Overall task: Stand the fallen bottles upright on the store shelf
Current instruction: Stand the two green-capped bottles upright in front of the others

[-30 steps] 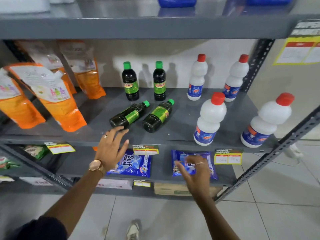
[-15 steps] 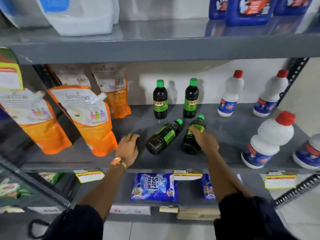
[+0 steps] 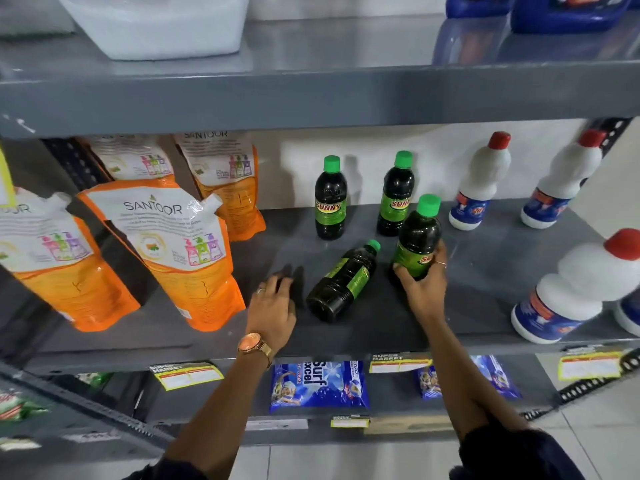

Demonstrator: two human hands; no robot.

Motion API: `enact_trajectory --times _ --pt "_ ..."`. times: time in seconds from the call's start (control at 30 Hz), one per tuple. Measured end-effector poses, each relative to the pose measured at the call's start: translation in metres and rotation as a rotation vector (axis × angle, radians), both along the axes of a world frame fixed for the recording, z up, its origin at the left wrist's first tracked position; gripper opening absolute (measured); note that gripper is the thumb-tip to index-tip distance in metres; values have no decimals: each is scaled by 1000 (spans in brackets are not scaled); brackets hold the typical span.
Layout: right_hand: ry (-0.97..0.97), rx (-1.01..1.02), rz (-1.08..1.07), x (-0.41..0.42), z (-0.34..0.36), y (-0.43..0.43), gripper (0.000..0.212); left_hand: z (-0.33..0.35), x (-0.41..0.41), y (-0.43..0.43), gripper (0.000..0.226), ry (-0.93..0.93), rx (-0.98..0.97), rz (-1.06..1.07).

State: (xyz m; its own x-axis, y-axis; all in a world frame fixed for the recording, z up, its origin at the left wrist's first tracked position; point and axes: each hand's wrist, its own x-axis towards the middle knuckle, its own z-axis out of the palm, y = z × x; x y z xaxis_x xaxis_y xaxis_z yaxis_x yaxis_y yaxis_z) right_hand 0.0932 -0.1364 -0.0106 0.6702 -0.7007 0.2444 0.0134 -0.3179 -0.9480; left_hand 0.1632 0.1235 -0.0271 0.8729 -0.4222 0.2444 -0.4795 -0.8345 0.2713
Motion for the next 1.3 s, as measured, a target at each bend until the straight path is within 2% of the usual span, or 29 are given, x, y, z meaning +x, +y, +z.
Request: enact_trajectory --times 0.13,0.27,0.4,0.7,0.83,0.97,1.03,1.13,1.3 --pt "26 -25 -52 -3 -3 1 70 -1 -1 -3 40 -22 3 0" --pt "36 -94 -185 8 5 8 85 -1 0 -3 40 -5 -13 2" --pt "46 -73 -174 1 -4 8 88 -1 -1 0 40 9 -28 -15" --pt "125 -38 -79 -13 -3 1 72 3 -2 -1 39 21 -32 -13" --pt "208 -69 -6 -40 0 -2 68 1 -3 0 39 23 -34 -18" --pt "182 -86 2 -82 -8 6 66 -3 -1 2 42 16 -42 -37" --pt "163 -56 0 -99 -14 10 67 -4 0 2 45 0 -51 -50" --pt "149 -10 16 -110 -21 13 72 -3 -1 3 39 -23 -65 -56" --pt "154 -27 4 -112 -25 13 76 -4 -2 2 40 5 -70 -66"
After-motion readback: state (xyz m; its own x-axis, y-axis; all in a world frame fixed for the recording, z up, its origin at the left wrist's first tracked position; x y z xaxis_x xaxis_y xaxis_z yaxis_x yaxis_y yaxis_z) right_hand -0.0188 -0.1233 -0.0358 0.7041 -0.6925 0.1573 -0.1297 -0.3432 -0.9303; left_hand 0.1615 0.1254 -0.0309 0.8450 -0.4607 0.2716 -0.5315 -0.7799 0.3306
